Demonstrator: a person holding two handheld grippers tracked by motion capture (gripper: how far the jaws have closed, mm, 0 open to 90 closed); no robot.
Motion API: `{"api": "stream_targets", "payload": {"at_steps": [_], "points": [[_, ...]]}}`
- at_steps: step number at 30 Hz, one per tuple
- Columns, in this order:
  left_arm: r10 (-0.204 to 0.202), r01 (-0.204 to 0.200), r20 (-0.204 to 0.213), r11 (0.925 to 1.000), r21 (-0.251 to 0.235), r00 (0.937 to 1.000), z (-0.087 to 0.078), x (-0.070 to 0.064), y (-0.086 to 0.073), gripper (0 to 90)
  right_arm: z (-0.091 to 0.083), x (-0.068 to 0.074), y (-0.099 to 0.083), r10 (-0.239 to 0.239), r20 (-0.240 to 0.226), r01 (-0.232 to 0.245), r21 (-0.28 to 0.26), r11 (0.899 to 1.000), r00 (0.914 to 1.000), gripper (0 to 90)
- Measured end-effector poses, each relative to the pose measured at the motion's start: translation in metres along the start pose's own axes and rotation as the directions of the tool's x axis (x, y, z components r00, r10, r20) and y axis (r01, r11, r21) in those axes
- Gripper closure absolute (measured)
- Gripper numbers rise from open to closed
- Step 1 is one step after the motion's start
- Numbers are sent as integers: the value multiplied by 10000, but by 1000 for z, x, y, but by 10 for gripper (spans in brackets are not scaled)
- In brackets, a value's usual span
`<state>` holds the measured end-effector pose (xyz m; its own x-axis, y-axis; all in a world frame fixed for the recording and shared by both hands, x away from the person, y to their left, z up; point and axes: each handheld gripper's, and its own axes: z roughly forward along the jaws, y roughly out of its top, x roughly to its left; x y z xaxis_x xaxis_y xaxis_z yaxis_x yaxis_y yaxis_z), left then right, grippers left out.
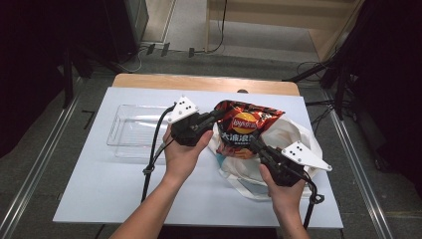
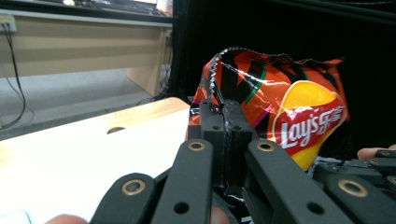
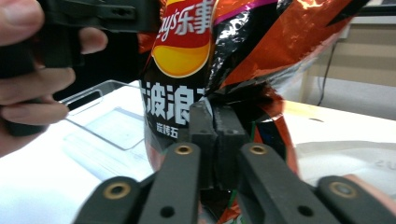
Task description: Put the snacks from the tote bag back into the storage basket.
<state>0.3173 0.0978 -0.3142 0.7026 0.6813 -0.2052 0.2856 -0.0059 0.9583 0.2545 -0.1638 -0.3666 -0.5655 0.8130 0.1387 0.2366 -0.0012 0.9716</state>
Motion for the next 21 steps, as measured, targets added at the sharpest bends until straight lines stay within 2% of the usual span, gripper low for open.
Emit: {"api": "stream_targets", "payload": {"at_steps": [1, 4, 7, 11, 16, 17, 21], "points": [[-68, 69, 77, 9999, -99, 9999, -2, 0, 1, 900, -1, -1, 0, -91, 162, 91, 8, 10000, 9998, 794], [-104, 109, 231, 9997, -239, 9997, -4, 1, 2, 900, 0, -4, 0, 7, 234, -8, 35, 10000, 9997, 651], [-309, 331, 504, 9985, -433, 9982, -7, 4, 5, 900, -1, -4, 1, 144, 165, -143, -83, 9999, 9998, 562], [-208, 254, 742, 9978, -615, 9970, -12, 5, 8, 900, -3, -4, 1, -7, 290, 11, -127, 9999, 9996, 495], [-243, 303, 758, 9964, -792, 9968, -17, 8, 10, 900, -6, -7, 0, -23, 529, 29, -106, 9999, 9986, 430], [-259, 323, 788, 9961, -819, 9966, -18, 9, 11, 900, -7, -10, -1, 232, 494, -228, -89, 9997, 9985, 388], [-268, 346, 897, 9956, -867, 9956, -22, 12, 12, 900, -8, -15, -4, 295, 654, -293, -52, 9996, 9974, 299]]}}
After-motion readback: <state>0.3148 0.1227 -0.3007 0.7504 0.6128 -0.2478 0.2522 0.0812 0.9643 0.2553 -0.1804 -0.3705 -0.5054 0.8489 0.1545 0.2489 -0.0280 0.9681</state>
